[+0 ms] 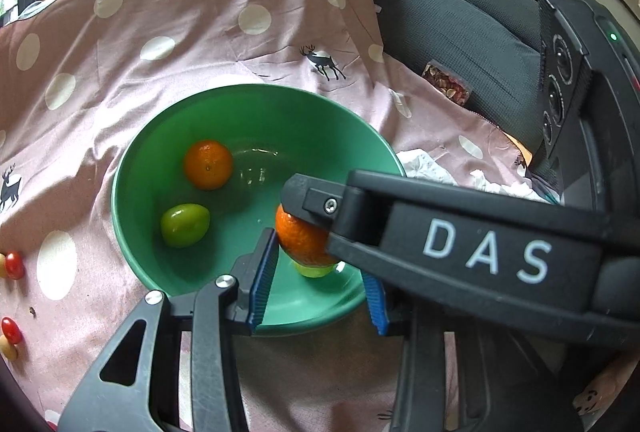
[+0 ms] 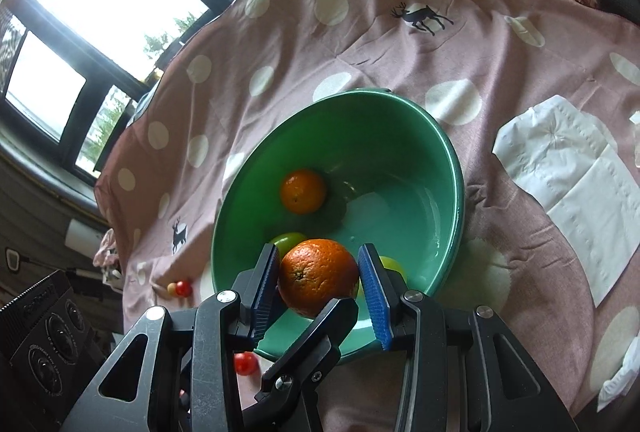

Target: Organize fruits

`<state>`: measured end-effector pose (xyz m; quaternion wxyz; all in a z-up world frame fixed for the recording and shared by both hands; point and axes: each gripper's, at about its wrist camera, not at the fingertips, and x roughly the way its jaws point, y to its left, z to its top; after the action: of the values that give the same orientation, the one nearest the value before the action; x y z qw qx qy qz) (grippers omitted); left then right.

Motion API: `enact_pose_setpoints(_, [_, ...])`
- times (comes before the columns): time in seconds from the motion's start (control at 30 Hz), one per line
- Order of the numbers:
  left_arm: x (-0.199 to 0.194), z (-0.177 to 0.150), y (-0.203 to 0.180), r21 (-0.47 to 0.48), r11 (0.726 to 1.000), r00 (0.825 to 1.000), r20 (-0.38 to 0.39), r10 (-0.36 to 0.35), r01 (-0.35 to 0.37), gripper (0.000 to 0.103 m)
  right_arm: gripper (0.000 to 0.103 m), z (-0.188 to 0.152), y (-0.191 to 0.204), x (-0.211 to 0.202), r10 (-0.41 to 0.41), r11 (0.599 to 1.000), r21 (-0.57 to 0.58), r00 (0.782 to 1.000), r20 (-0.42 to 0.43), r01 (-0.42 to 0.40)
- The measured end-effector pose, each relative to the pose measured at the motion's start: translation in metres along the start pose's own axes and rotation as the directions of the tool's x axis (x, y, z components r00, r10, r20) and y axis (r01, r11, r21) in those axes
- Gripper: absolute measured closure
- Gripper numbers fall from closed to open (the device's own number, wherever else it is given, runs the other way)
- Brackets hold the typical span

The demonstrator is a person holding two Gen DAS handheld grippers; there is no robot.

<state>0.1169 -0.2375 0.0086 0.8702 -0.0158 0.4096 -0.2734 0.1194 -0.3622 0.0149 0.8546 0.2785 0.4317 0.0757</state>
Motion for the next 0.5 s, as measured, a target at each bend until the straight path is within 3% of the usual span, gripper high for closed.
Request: enact_pose_setpoints(0.5, [0.012,-0.001,0.005,-0.039,0.999,0.999,-0.035,-0.019,0.017,0.062,0.059,0.0,0.0,0.004,-0.053,0.999,-0.004,0.999,-0.008,0.053])
